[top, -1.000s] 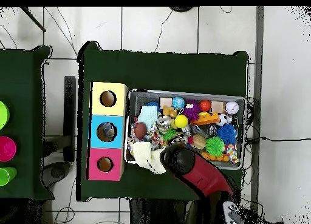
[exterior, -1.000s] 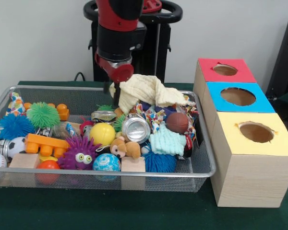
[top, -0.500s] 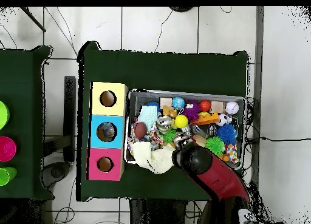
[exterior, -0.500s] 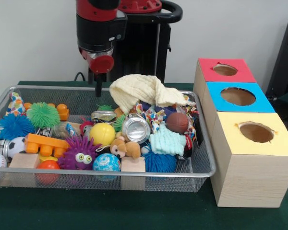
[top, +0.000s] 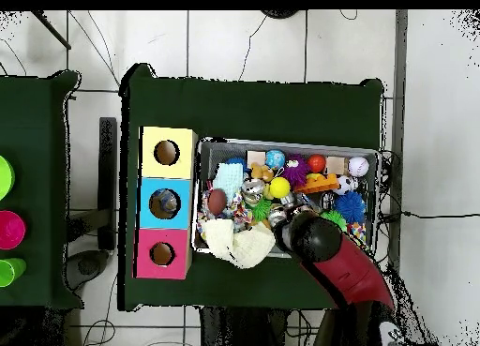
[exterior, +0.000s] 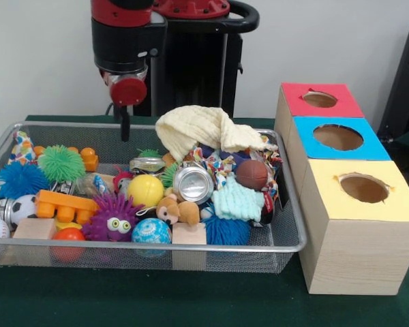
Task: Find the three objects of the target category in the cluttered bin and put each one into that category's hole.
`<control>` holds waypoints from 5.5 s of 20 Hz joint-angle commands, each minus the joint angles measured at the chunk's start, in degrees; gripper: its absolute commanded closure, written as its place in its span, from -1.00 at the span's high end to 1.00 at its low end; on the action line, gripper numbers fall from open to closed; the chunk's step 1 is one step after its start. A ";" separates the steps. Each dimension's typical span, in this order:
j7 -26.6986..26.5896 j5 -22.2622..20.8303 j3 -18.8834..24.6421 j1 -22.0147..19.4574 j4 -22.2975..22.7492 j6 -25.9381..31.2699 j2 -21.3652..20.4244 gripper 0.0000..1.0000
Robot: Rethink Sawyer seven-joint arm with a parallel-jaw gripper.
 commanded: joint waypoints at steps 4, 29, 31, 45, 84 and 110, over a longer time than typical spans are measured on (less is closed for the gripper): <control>11.34 4.52 4.16 -4.08 -4.51 -2.28 4.59 1.00; 10.10 5.53 7.94 -8.14 -7.50 -7.61 10.99 1.00; 9.75 5.40 8.44 -8.90 -7.96 -8.19 11.81 1.00; 9.52 4.88 9.83 -10.50 -9.25 -9.62 13.91 1.00; 10.54 5.53 6.10 -7.63 -12.88 -3.48 13.82 1.00; 9.90 4.28 4.77 -7.02 -12.60 2.41 11.34 1.00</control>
